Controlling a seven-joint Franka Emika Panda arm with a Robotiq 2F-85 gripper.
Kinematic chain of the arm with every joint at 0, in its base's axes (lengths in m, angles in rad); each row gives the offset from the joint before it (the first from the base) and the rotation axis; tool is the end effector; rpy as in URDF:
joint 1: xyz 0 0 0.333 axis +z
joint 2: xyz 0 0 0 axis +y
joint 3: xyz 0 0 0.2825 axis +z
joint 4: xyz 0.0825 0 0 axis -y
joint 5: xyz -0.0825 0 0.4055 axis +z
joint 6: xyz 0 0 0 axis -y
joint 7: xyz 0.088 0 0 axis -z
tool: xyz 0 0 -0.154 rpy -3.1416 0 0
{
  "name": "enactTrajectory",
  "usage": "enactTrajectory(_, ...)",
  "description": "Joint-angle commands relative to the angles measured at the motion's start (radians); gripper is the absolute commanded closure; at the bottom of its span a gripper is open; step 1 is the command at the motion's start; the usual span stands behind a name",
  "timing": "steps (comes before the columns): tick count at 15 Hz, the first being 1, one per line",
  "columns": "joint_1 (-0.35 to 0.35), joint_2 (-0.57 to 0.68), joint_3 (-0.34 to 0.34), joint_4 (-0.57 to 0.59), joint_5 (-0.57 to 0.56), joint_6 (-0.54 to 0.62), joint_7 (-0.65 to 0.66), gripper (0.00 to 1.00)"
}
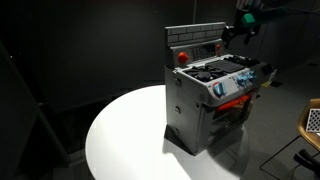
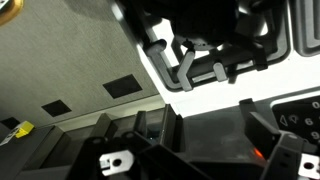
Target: Press the top orange button on the microwave oven controlling panel of the stove
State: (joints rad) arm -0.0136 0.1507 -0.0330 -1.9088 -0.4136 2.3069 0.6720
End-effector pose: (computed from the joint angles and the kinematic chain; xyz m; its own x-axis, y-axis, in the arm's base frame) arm 0.6442 -0.0518 0.3589 0.8380 -0.3962 0.3753 -0.4798 -0.8625 0.1607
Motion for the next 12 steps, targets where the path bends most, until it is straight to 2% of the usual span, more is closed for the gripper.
enactTrajectory(1,0.025,0.046,-0.024,0.065,-0.016,-0.016,0.026,0.0)
enactTrajectory(12,0.047,0.123,-0.05,0.144,0.001,-0.002,0.006,0.0)
